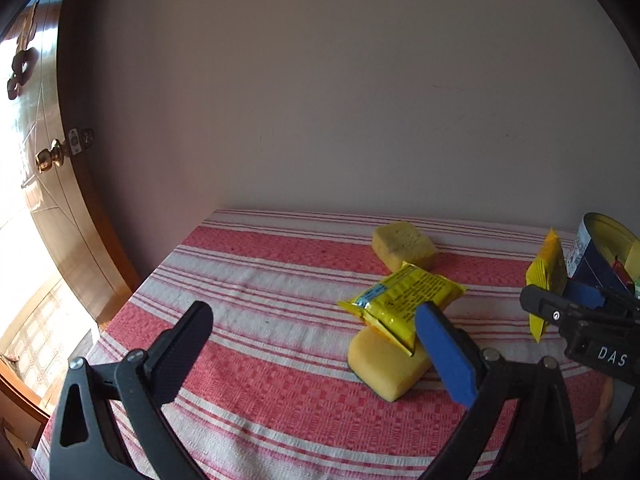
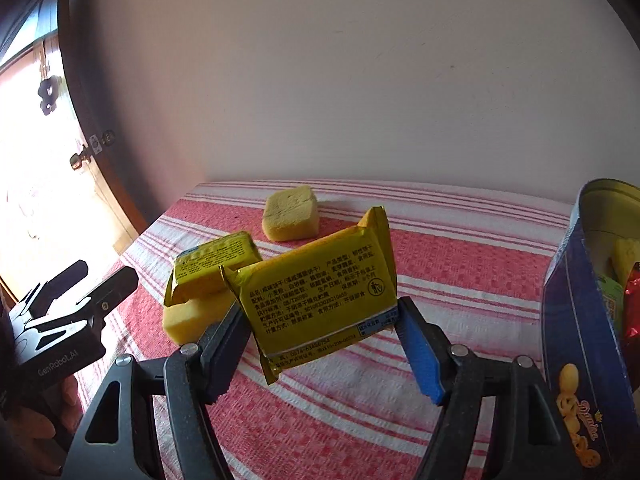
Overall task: Organize objects
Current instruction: 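Grasp a yellow snack packet with the left gripper while the right gripper grasps another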
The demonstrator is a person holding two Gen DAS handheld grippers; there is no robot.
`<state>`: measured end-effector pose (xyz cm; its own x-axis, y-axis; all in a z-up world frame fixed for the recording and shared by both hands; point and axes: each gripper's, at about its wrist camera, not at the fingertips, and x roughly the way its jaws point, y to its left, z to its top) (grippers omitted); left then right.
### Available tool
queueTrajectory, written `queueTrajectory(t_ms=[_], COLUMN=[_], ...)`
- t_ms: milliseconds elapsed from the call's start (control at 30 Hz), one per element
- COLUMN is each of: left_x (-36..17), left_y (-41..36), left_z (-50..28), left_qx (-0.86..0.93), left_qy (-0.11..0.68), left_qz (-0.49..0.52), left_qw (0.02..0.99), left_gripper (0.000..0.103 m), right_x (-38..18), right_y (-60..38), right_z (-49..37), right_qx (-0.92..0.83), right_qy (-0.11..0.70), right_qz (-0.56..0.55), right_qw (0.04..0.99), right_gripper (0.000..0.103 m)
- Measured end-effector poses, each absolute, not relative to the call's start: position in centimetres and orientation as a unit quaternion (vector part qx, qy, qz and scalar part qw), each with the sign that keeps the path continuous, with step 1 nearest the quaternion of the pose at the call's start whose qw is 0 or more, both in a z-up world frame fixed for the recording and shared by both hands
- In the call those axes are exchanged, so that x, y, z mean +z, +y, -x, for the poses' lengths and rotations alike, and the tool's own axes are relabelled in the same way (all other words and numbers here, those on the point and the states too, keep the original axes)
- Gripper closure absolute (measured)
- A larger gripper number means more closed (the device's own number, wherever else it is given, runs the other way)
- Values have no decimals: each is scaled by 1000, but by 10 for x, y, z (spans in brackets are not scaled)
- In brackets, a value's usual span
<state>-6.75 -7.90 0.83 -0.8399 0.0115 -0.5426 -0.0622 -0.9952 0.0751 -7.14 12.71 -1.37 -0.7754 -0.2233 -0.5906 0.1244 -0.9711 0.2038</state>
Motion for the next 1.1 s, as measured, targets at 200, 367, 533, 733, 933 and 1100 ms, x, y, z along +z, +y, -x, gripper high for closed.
queueTrajectory(t_ms=[200, 367, 533, 733, 933, 1100], left_x=[0, -19, -40, -28, 0, 12], left_y=[-43, -27, -37, -52, -63, -51], left_z=[113, 144, 159, 148, 117, 85], left_qx=[931, 912, 898, 922, 953, 969], left_qy=[86, 108, 29, -26, -48, -35], left_qz=[338, 385, 423, 372, 294, 245], left_qw=[106, 93, 121, 105, 50, 9], left_gripper=[1, 16, 47, 51, 51, 51], right_x=[-17, -17, -17, -16, -8, 3], right_y=[151, 151, 150, 151, 153, 151], right_z=[88, 87, 88, 88, 76, 58], right_qx=[-937, -936, -935, -932, -943, -959], right_qy=[-115, -120, -121, -135, -141, -136], right_qz=[-323, -323, -327, -331, -299, -249], right_qw=[61, 66, 69, 63, 48, 24], right_gripper=[29, 29, 29, 29, 29, 29])
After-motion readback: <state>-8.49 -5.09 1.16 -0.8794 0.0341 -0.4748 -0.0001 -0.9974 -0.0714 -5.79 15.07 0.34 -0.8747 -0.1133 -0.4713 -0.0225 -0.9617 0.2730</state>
